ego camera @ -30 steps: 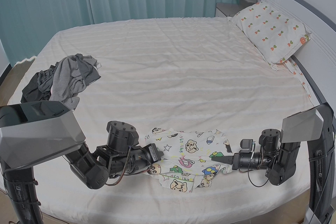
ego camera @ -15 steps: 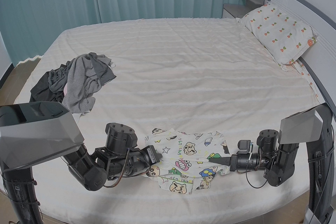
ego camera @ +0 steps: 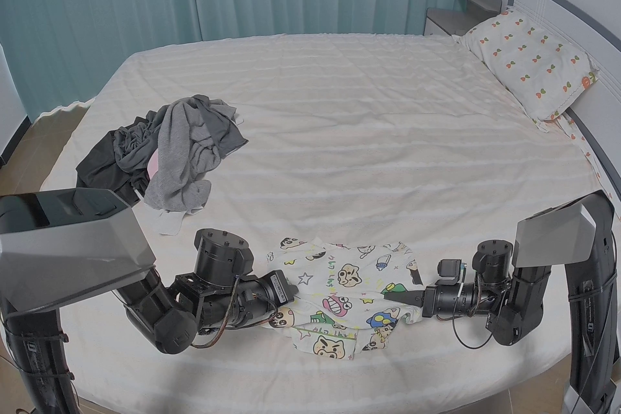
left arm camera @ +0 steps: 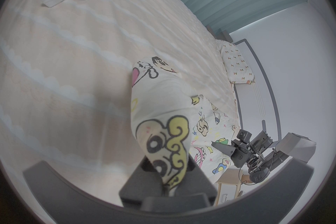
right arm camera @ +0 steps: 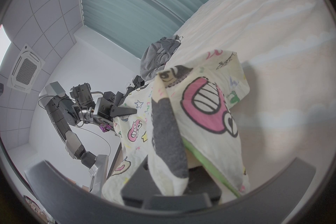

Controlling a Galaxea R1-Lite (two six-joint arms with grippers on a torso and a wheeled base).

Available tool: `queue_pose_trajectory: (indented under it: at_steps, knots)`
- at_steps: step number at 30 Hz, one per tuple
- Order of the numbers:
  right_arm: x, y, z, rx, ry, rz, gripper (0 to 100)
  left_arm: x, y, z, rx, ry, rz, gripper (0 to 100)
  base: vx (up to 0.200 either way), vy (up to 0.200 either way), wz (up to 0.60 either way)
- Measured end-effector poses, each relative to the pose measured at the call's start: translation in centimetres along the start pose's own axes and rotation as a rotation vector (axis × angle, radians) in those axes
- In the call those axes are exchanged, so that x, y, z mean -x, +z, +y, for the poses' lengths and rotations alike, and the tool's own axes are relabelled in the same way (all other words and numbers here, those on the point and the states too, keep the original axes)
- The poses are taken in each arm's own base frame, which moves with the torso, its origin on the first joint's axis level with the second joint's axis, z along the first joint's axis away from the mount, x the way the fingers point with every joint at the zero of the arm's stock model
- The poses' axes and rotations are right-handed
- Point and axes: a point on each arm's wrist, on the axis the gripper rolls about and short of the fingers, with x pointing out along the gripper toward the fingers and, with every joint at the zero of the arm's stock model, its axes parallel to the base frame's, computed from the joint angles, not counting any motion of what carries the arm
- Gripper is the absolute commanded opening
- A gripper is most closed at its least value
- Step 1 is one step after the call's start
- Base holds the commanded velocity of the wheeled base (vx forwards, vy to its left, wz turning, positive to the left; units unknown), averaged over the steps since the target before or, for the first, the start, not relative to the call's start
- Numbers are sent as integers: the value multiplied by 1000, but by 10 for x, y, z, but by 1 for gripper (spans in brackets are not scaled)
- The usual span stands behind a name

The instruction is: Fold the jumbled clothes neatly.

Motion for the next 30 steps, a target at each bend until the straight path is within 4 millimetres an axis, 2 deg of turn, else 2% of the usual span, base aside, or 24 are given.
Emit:
queue_pose_trajectory:
  at_steps: [16,17,30]
  knots:
    - [1,-5,-1,-17,-8,14,0,-3,-7,9,6,35,19,0,0,0,0]
    - [1,-6,-1,-18,-9,15,100,-3,-7,9,6,43,13,100,0,0,0]
    - [5,-11,-2,12,-122,-12,100,-2,-13,22,22,97,22,100,0,0,0]
